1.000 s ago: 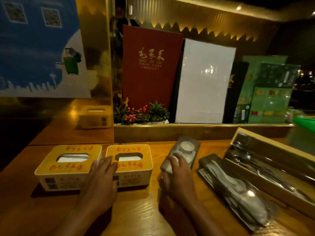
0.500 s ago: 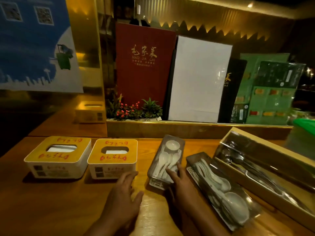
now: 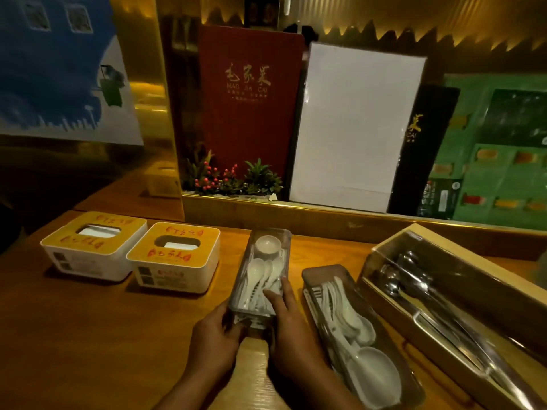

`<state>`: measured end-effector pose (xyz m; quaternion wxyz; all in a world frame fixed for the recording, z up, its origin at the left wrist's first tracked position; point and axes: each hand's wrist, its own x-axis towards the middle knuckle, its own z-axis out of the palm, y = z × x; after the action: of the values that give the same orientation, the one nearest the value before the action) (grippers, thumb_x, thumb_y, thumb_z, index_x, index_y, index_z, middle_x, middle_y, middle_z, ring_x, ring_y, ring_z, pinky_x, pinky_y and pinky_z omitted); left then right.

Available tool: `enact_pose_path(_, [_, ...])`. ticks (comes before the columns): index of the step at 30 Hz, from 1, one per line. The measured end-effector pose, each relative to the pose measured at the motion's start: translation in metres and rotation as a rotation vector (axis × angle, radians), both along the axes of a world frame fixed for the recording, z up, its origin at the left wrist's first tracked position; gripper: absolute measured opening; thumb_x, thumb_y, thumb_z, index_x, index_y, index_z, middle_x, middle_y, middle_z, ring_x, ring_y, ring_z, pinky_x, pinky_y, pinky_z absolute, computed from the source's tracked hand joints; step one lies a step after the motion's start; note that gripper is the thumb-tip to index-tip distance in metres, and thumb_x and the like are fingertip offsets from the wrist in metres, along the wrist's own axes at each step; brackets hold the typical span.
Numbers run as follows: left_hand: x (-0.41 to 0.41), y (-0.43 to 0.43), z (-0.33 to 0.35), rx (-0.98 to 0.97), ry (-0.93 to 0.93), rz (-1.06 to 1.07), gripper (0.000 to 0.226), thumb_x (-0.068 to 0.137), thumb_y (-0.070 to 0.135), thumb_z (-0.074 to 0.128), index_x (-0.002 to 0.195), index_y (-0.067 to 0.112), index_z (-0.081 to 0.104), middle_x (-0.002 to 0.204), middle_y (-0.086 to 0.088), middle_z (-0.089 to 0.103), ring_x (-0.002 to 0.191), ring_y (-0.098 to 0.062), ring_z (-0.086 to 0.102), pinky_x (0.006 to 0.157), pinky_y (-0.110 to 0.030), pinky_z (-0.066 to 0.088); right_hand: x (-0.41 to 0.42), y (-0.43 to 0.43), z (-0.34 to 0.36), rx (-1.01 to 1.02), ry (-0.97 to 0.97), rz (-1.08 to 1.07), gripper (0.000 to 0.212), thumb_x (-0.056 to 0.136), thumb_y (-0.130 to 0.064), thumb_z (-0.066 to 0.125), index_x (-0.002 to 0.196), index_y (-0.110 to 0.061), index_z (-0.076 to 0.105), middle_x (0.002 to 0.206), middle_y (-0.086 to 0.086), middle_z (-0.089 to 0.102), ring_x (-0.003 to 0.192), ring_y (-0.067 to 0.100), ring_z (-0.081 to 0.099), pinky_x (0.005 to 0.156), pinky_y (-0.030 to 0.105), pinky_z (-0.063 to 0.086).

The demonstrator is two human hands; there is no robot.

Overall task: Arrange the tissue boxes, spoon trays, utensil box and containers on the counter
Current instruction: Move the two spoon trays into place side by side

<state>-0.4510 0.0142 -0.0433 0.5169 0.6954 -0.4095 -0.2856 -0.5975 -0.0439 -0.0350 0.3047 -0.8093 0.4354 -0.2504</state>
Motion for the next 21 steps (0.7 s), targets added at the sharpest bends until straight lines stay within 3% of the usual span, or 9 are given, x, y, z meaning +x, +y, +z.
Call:
enact_pose_path(4, [-0.004,0.0,-0.002,0.022,-0.087,0.076,0.043,0.088,0.011,0.074,0.121,0.038,0.065,0.091,0.022,0.068,0.081,0.008,0.061,0.06,-0.008,0.044,0.003,-0.002,0.006,0.052,-0.001,0.006,0.086,0.083,0.019,0.052,0.149,-0.034,0.036,0.161,-0.027,-0.016,0.146,0.004,0.019,0.09,-0.005,0.024])
enact_pose_path(8, [-0.004,0.003,-0.004,0.051,-0.076,0.12,0.044,0.089,0.011,0.074,0.128,0.029,0.066,0.097,0.015,0.069,0.09,-0.005,0.066,0.064,-0.013,0.045,0.005,0.001,0.018,0.027,0.106,0.045,0.089,0.083,0.012,0.06,0.154,-0.031,0.026,0.164,-0.014,-0.022,0.149,0.02,0.026,0.101,0.025,0.045])
enact_pose_path(10, [-0.006,0.006,-0.006,0.052,-0.022,0.144,0.053,0.087,0.009,0.076,0.134,0.029,0.06,0.107,0.01,0.069,0.099,-0.01,0.067,0.074,-0.021,0.052,-0.003,0.0,0.028,0.0,0.133,0.076,0.084,0.09,-0.002,0.062,0.156,-0.03,0.019,0.165,-0.009,-0.02,0.15,0.023,0.021,0.107,0.025,0.037])
enact_pose_path(12, [-0.011,0.011,-0.009,0.063,0.017,0.194,0.06,0.084,0.01,0.078,0.137,0.027,0.054,0.117,0.007,0.068,0.103,-0.013,0.067,0.084,-0.034,0.056,-0.025,0.001,0.043,-0.049,0.127,0.094,0.078,0.095,-0.02,0.063,0.157,-0.033,0.018,0.167,-0.007,-0.007,0.15,0.021,0.018,0.11,0.024,0.024])
enact_pose_path(14, [-0.022,0.018,-0.01,0.079,-0.033,0.271,0.055,0.083,0.015,0.079,0.13,0.027,0.053,0.113,0.006,0.066,0.099,-0.015,0.066,0.084,-0.043,0.057,-0.063,0.005,0.064,-0.097,0.135,0.086,0.068,0.093,-0.034,0.064,0.151,-0.039,0.029,0.164,-0.012,0.012,0.147,0.015,0.023,0.111,0.026,0.025])
enact_pose_path(16, [-0.039,0.025,-0.01,0.042,-0.109,0.271,0.044,0.081,0.014,0.079,0.112,0.032,0.054,0.102,0.007,0.065,0.091,-0.012,0.063,0.078,-0.042,0.056,-0.11,0.009,0.08,-0.12,0.234,0.076,0.066,0.086,-0.051,0.068,0.144,-0.045,0.037,0.161,-0.018,0.016,0.144,0.012,0.026,0.111,0.029,0.033])
enact_pose_path(19, [-0.066,0.029,-0.01,-0.024,-0.204,0.072,0.037,0.079,0.017,0.079,0.099,0.038,0.057,0.092,0.011,0.067,0.08,-0.004,0.063,0.067,-0.028,0.052,-0.181,0.015,0.085,-0.008,0.447,0.049,0.106,0.058,-0.083,0.07,0.147,-0.052,0.023,0.163,-0.017,0.002,0.147,0.016,0.019,0.115,0.041,0.035])
enact_pose_path(21, [-0.082,0.028,-0.011,-0.016,-0.211,-0.11,0.039,0.078,0.022,0.08,0.103,0.042,0.058,0.098,0.016,0.066,0.086,0.0,0.064,0.072,-0.024,0.055,-0.209,0.02,0.08,0.096,0.535,0.045,0.122,0.05,-0.081,0.078,0.149,-0.052,0.013,0.164,-0.012,0.0,0.147,0.021,0.021,0.115,0.041,0.036])
